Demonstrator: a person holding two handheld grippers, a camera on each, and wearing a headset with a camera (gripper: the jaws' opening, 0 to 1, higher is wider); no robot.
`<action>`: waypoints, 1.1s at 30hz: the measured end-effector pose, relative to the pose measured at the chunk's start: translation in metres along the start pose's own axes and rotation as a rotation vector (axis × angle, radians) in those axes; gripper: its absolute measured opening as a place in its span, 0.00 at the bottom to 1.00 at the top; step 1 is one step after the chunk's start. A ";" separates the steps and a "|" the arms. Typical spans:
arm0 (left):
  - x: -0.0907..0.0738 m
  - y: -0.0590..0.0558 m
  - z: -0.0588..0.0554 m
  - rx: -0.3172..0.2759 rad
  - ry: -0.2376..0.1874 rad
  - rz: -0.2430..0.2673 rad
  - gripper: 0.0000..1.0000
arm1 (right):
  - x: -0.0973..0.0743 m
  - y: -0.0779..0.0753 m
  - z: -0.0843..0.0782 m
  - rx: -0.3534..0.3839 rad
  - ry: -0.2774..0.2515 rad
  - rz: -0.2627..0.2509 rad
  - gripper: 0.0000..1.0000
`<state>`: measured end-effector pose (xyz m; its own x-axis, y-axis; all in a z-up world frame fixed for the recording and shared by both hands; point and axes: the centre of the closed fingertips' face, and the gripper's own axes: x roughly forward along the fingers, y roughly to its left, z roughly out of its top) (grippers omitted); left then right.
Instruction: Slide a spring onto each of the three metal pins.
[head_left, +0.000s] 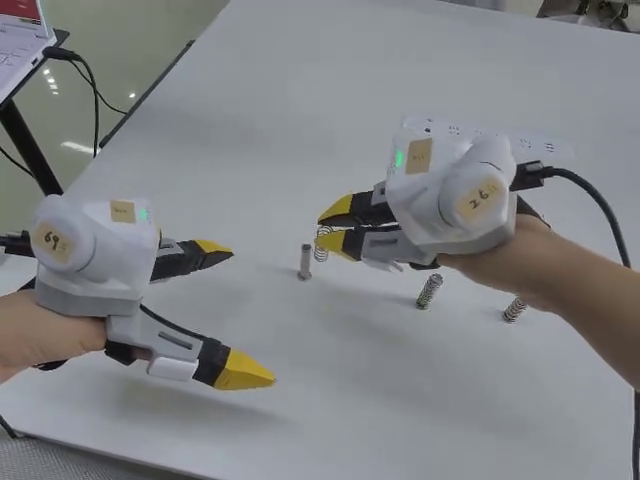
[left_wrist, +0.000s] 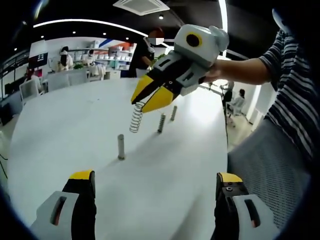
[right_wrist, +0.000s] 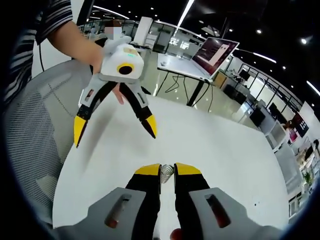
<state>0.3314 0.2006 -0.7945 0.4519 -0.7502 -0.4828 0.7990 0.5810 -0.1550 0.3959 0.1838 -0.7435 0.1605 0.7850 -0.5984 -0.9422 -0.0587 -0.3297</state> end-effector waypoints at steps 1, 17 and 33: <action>0.000 0.000 0.000 -0.001 0.000 0.000 0.98 | 0.001 -0.003 0.002 0.011 -0.007 -0.005 0.07; -0.002 0.000 0.000 -0.004 -0.002 0.008 0.98 | 0.011 -0.013 0.003 0.111 -0.022 -0.019 0.07; -0.001 0.000 0.002 -0.002 -0.007 0.006 0.98 | 0.016 -0.015 -0.002 0.141 -0.018 -0.013 0.07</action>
<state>0.3314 0.2007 -0.7926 0.4590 -0.7490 -0.4778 0.7955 0.5860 -0.1543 0.4129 0.1955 -0.7500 0.1690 0.7961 -0.5811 -0.9723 0.0381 -0.2306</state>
